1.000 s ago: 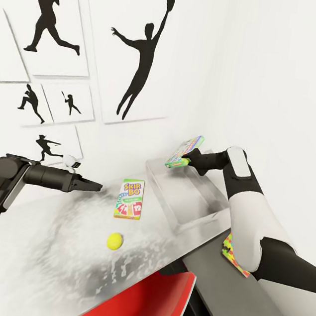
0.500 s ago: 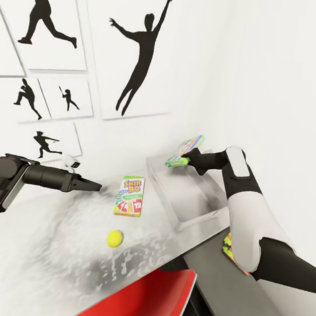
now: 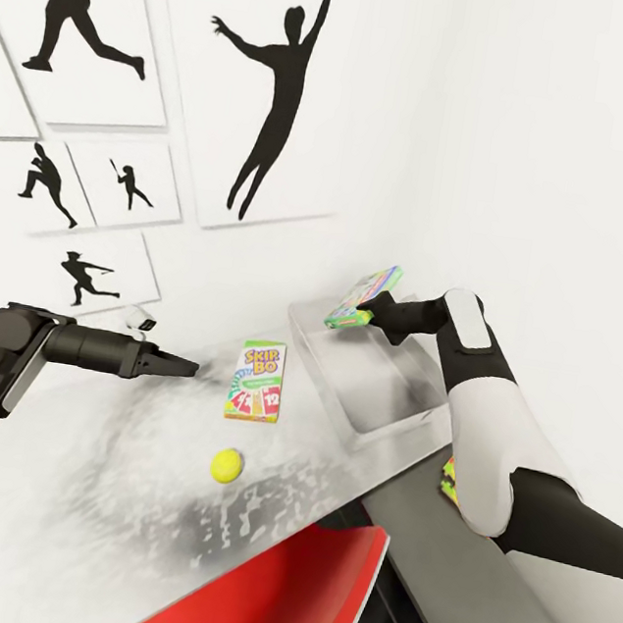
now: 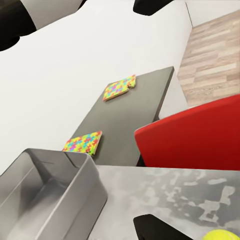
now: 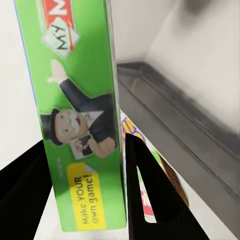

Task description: Put all the toys in the child's room - the three board games (two on the bed and one on the table), the two jigsaw puzzles on the table, and the tennis ball on the table - inside the toy box on the table in the child's room.

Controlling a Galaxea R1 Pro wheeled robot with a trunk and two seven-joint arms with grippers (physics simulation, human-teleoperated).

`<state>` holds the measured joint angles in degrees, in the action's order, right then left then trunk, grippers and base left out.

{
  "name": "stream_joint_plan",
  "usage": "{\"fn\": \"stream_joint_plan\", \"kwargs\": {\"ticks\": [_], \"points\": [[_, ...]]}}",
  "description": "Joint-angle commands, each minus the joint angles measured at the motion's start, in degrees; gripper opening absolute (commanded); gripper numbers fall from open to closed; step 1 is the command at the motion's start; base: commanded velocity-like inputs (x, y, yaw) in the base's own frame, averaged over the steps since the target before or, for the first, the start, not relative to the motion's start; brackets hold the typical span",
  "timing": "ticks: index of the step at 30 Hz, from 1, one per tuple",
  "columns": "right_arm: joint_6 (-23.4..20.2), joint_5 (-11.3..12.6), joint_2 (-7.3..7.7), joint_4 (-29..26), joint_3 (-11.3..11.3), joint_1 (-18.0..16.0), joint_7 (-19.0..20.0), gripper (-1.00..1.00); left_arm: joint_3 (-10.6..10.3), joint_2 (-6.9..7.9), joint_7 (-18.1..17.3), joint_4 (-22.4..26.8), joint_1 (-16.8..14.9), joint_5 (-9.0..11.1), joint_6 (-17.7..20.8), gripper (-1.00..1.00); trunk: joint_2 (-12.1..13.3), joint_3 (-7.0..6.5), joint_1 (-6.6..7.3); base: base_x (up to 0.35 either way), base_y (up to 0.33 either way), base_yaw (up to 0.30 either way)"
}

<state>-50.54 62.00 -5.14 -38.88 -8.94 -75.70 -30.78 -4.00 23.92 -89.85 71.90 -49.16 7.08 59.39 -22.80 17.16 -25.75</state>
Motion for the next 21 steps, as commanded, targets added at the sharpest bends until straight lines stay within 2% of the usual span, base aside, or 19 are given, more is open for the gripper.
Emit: {"fn": "stream_joint_plan", "kwargs": {"ticks": [1, 21], "points": [[-0.09, 0.57, -0.09, -0.05, -0.29, -0.06, -0.60, -1.00, -0.13, 0.07, -0.15, 0.00, -0.06, 0.13, 0.61, 1.00, -0.12, 0.21, -0.03, 0.000, 0.000, 0.000], [0.23, 0.66, -0.22, -0.04, -0.35, -0.06, -0.60, -1.00, -0.06, 0.12, -0.15, 0.00, -0.06, 0.20, 0.61, 1.00, -0.12, 2.10, -0.03, 0.000, 0.000, 0.000]]}}
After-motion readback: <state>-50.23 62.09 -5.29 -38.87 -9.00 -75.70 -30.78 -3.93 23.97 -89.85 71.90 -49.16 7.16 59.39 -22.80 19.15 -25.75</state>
